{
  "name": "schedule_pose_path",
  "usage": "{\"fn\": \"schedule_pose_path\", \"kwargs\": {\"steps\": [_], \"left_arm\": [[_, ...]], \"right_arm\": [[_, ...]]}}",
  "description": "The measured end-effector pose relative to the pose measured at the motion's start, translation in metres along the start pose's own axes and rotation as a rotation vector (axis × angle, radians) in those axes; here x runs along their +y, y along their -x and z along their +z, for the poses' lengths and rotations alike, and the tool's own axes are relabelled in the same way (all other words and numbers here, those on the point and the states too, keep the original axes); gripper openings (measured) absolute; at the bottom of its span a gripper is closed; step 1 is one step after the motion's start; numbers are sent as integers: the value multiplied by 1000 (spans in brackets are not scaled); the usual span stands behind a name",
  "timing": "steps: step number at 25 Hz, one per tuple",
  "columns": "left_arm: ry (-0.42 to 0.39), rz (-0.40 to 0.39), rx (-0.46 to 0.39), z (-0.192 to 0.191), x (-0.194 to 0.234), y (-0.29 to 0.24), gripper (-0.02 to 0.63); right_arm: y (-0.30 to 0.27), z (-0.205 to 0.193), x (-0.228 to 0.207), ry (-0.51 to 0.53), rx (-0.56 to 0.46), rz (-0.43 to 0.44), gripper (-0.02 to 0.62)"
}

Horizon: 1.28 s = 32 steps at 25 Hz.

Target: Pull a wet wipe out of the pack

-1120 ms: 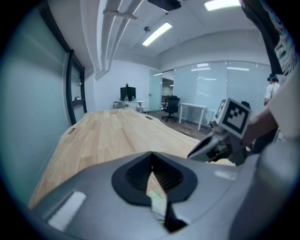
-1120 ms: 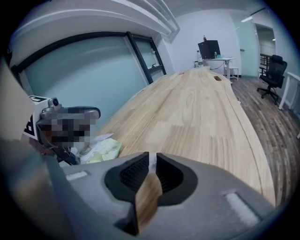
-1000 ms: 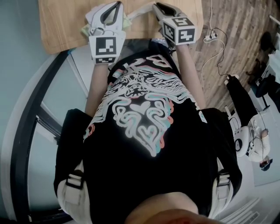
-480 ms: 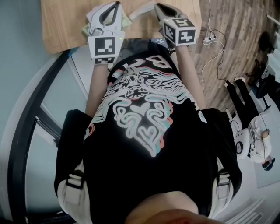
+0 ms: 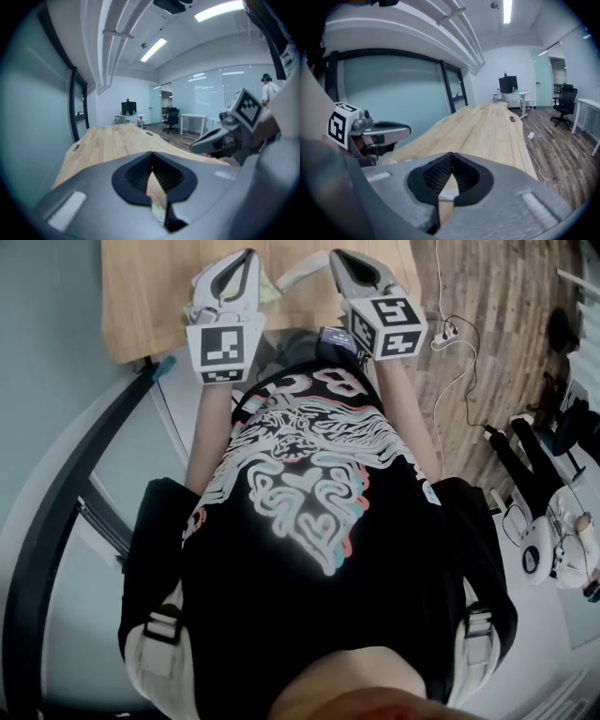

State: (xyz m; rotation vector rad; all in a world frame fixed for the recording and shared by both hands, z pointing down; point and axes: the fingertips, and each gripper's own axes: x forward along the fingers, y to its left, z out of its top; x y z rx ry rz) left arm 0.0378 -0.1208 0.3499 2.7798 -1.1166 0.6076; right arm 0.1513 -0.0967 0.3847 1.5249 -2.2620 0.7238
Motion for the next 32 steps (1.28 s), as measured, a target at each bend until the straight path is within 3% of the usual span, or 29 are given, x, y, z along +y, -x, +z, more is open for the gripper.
{"fn": "schedule_pose_path", "kwargs": {"steps": [5, 11, 26, 32], "left_arm": [[21, -5, -64, 14, -3, 13, -14], [12, 38, -91, 4, -1, 58, -14], [-5, 104, -134, 7, 1, 111, -14], [-6, 111, -126, 45, -6, 91, -14]], "right_arm": [[26, 40, 24, 36, -193, 0, -2], [50, 46, 59, 99, -274, -6, -2], [76, 52, 97, 136, -334, 2, -2], [89, 76, 73, 128, -323, 17, -2]]}}
